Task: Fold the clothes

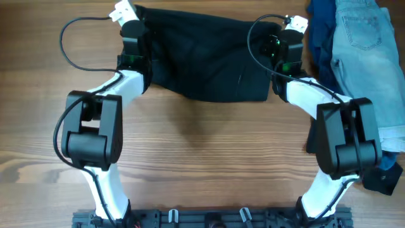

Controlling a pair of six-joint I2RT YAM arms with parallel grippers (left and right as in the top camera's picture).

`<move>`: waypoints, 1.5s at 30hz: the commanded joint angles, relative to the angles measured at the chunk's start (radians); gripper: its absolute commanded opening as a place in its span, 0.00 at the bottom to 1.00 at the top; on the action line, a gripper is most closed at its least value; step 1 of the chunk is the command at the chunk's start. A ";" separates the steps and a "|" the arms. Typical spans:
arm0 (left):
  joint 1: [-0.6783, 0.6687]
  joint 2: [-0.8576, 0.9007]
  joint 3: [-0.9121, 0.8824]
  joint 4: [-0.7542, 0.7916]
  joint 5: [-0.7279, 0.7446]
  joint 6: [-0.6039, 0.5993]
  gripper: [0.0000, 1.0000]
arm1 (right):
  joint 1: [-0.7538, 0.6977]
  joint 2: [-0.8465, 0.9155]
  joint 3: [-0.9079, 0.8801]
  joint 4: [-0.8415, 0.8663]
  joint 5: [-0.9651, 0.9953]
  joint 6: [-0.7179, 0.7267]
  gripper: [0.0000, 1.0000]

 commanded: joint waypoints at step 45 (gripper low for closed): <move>0.091 -0.349 0.016 -1.151 0.055 0.119 0.95 | -0.033 -0.283 0.123 -0.987 -0.542 -0.325 1.00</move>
